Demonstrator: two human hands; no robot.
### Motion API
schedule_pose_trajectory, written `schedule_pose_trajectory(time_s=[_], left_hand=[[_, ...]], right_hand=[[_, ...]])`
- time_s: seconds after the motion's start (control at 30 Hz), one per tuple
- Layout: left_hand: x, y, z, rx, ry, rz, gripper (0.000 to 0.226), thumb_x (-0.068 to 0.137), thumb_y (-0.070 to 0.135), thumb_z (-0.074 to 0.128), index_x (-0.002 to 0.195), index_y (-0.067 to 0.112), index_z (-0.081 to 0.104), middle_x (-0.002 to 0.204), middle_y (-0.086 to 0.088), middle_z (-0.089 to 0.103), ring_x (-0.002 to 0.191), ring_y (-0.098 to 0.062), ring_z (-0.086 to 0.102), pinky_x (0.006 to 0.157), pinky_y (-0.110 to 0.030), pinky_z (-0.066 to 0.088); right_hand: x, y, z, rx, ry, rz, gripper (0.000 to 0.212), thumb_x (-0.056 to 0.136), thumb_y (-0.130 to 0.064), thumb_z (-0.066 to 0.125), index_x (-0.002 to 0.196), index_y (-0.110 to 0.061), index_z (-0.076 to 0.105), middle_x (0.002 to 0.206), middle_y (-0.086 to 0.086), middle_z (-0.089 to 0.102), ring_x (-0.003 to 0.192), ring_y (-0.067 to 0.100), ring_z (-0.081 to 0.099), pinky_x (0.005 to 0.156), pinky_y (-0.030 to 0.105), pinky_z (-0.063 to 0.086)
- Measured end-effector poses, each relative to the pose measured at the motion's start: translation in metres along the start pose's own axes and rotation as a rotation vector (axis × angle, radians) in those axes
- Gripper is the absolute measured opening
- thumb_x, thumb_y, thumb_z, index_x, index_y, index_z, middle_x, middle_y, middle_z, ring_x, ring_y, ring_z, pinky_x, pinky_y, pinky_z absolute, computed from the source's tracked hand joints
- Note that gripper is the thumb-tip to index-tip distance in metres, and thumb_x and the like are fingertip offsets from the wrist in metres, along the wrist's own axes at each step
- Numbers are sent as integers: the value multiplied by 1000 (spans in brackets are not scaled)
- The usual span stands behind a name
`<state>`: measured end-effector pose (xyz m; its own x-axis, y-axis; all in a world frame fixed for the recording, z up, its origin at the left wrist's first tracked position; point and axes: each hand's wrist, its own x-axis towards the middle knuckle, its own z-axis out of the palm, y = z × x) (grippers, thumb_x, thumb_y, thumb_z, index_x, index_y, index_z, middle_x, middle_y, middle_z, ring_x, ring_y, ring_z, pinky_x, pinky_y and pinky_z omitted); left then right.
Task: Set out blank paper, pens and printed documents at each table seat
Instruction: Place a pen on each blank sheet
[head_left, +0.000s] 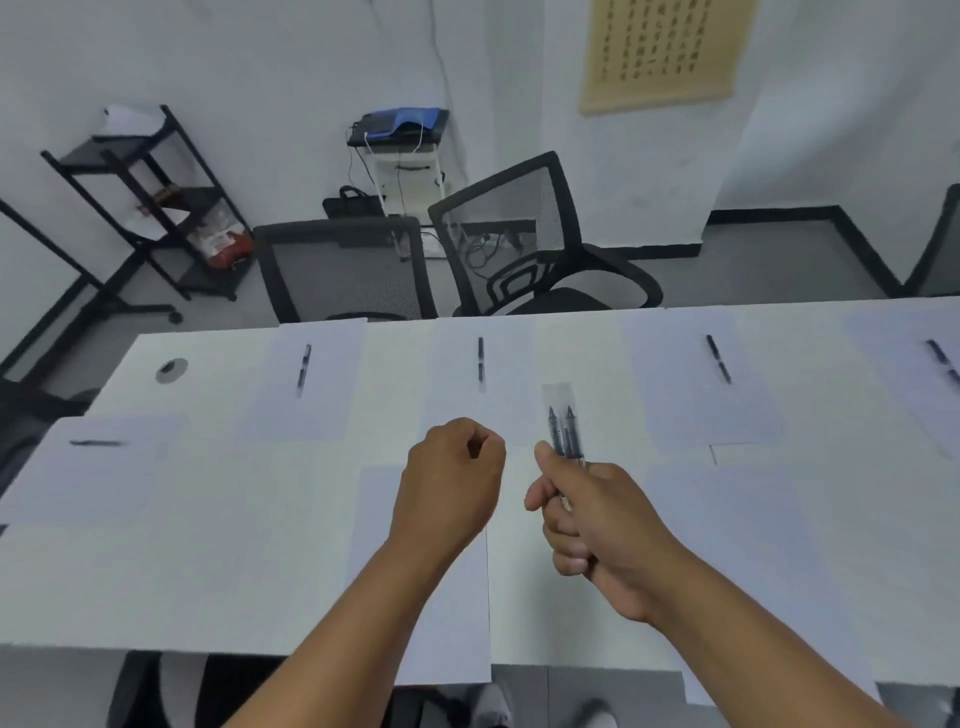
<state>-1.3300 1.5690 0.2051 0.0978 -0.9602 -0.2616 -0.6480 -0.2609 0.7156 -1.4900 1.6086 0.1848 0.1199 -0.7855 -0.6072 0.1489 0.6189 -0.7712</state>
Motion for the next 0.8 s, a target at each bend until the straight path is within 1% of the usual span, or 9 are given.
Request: schedule_pose_trajectory(time_s=[0.1,0.2,0.33,0.43,0.5,0.6,0.67,0.73,0.8], left_hand=[[3,-23,5,-18,-28,-50,22,100,30,56,86,23,72,82,8,76,79,-21,75,77,-47,65],[7,-46,10,-33,-71,-88,23,100,29,56,85,21,71,81,8,75,80,-21,74,78,-48,65],[16,-72,14,-63,-97,-137,22,100,30,58,83,24,72,81,10,75,80,-19,75,77,-46,64],[22,-83,15,-108,-101,-157,21,101,28,61,86,21,74,81,8,76,80,-21,75,76,-43,62],[25,-89,16,-195,-103,-176,22,102,25,62,87,21,77,81,9,77,78,-17,74,73,-38,61],[27,-99,16,-326,-136,-219,26,105,21,58,92,24,81,84,9,79,72,-5,69,71,-26,54],[25,-105,16,-377,-164,-225,29,108,22,56,93,20,81,85,7,78,70,-1,65,73,-26,52],[26,-112,16,-410,-177,-225,31,109,25,57,92,17,81,86,7,78,70,-1,64,75,-27,52],[27,-120,16,-423,-180,-225,29,109,26,60,93,18,82,87,8,79,70,0,64,72,-23,51]], right_hand=[[12,18,10,-19,-23,37,60,103,-61,60,95,-3,70,69,8,27,62,22,20,53,31,25],[25,35,23,-22,-40,71,65,101,-65,58,96,-2,72,69,8,26,62,22,19,54,31,25],[39,52,37,-17,-50,109,68,100,-66,58,96,-1,73,67,8,27,57,20,22,54,31,25],[47,62,42,7,-44,129,70,99,-67,59,98,1,74,66,7,30,56,19,24,54,32,26],[51,68,46,19,-49,143,70,99,-67,59,100,1,74,66,6,31,55,18,25,54,32,27],[56,77,49,19,-61,179,71,100,-67,58,104,2,75,66,6,32,56,18,26,53,31,28],[59,83,53,14,-74,204,71,100,-67,58,105,1,75,65,6,33,56,18,27,52,30,29],[63,89,57,7,-85,223,70,101,-67,57,106,1,75,64,6,35,54,18,29,52,30,31],[67,94,60,9,-94,229,69,102,-66,56,108,0,75,63,5,38,52,17,32,52,30,33]])
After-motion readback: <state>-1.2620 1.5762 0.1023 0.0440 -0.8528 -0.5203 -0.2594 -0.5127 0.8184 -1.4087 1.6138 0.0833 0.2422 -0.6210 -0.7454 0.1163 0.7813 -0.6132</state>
